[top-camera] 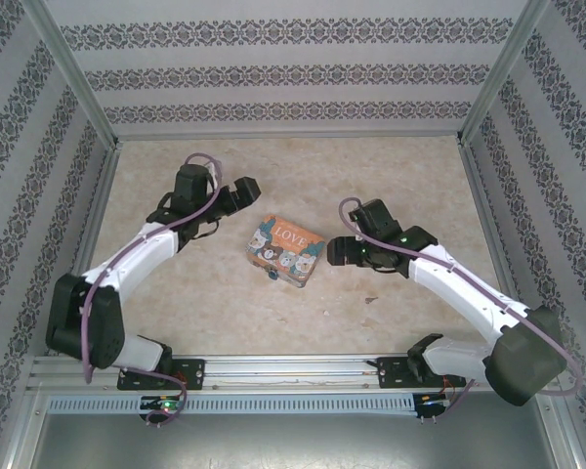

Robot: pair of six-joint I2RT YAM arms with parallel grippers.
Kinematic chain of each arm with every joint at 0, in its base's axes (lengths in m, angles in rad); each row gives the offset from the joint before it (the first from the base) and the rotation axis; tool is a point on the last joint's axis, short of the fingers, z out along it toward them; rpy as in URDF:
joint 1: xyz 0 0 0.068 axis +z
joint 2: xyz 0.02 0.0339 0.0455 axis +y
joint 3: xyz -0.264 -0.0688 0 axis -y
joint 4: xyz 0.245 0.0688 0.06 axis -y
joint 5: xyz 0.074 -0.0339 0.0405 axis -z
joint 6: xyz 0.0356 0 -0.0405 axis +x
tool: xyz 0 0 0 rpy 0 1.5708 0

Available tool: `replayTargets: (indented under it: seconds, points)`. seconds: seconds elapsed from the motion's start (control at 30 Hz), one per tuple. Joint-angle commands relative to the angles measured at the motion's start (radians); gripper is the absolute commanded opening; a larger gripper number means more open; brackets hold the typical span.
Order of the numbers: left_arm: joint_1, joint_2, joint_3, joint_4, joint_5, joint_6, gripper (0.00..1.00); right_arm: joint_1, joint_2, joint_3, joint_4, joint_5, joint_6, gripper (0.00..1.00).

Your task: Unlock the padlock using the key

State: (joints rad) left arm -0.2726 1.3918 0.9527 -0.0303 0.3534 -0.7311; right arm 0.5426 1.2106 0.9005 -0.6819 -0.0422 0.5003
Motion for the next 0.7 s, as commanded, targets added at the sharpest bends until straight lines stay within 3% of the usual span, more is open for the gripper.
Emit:
replayTargets:
  seconds: [0.0,0.3,0.67]
  points:
    - [0.008,-0.039,-0.066,-0.008,-0.092,0.031,0.99,0.018,-0.004,-0.025,-0.162,0.051,0.027,0.79]
    - [0.007,-0.129,-0.134,0.015,-0.174,0.032,0.99,0.05,0.017,-0.123,-0.176,0.081,0.072,0.72]
    - [0.009,-0.137,-0.145,0.014,-0.178,0.024,0.99,0.074,0.169,-0.138,-0.134,0.103,0.078,0.53]
